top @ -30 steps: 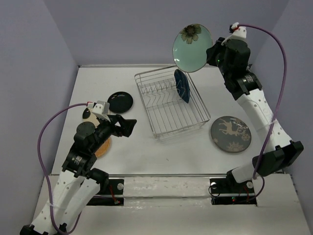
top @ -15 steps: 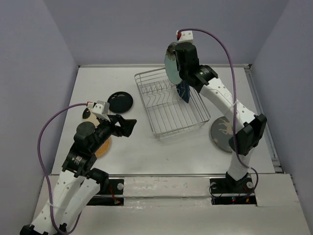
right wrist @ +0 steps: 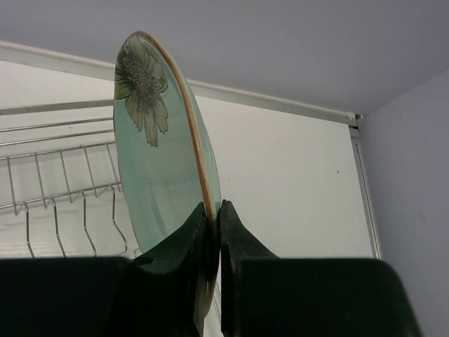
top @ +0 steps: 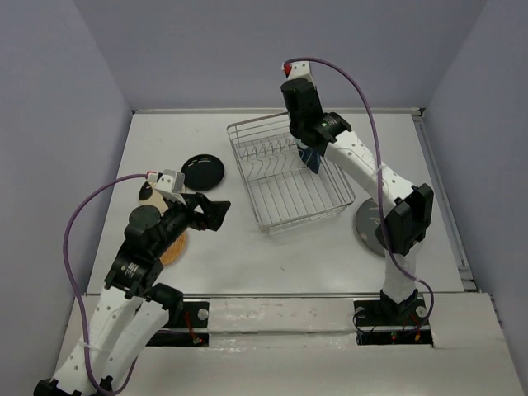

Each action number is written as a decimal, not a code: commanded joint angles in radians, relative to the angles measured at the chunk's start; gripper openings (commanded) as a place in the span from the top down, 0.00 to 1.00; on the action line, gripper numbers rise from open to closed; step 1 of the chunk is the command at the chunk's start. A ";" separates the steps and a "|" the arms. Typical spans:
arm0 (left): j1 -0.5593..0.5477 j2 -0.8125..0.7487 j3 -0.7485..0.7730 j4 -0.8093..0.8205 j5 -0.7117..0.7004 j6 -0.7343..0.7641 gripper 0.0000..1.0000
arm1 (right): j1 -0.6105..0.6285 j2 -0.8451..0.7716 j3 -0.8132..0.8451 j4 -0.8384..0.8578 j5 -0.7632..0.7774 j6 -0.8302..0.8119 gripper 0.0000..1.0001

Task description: Load the plates into the dish rack

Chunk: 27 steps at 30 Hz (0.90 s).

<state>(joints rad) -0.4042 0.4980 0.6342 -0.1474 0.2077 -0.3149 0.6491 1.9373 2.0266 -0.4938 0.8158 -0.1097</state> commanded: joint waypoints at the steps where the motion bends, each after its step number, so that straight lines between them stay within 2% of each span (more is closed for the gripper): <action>1: 0.002 0.001 0.001 0.032 0.013 0.016 0.01 | 0.004 -0.014 0.044 0.139 0.072 -0.028 0.93; 19: 0.002 0.004 -0.001 0.037 0.018 0.017 0.01 | -0.043 -0.020 -0.163 0.138 -0.058 0.110 0.93; 27: 0.002 0.001 -0.001 0.037 0.021 0.014 0.01 | -0.091 -0.021 -0.223 0.101 -0.185 0.297 0.93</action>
<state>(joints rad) -0.4042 0.4984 0.6342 -0.1474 0.2096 -0.3149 0.5892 1.9511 1.7992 -0.4767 0.6609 0.0692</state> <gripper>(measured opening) 0.990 0.122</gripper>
